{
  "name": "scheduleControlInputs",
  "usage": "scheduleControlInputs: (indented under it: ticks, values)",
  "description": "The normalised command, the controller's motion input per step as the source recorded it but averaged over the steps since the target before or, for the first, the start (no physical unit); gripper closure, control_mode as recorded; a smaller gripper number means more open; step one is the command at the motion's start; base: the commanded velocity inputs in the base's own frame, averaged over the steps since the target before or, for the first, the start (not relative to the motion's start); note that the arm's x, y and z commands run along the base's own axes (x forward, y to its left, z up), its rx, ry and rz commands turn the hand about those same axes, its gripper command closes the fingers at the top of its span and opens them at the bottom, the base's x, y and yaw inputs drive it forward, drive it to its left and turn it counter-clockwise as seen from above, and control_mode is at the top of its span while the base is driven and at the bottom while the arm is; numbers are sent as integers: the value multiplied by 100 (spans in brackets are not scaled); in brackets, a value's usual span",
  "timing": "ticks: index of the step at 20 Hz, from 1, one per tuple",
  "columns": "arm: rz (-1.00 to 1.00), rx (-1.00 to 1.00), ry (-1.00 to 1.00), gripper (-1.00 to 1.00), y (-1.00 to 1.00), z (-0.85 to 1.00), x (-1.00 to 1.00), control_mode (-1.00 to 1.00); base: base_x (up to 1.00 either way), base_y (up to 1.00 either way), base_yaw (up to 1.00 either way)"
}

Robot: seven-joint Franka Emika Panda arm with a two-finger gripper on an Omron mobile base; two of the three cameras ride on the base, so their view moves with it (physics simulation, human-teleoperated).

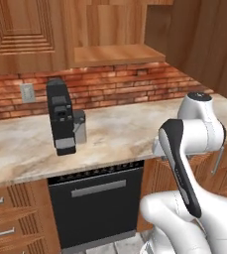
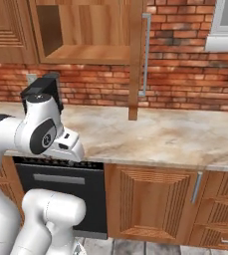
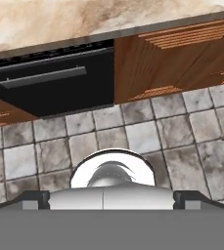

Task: Open the cabinet. Pick the bar soap and place it next to the sink. Then close the cabinet.

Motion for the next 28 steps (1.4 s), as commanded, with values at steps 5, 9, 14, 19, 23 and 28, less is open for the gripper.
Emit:
scheduleControlInputs:
  ticks: [5, 9, 14, 19, 23, 28]
  values:
    - [0, 0, 0, -100, 0, 0, 0, 100, 9, 9, 2]
    - [0, 0, 0, -100, 0, 0, 0, 100, 18, 26, 19]
    - [0, 0, 0, -100, 0, 0, 0, 100, 57, 4, 14]
    - [0, 0, 0, -100, 0, 0, 0, 100, 99, 0, 1]
    - [0, 0, 0, -100, 0, 0, 0, 100, 11, 0, 0]
    - [0, 0, 0, -100, 0, 0, 0, 100, -57, 0, 0]
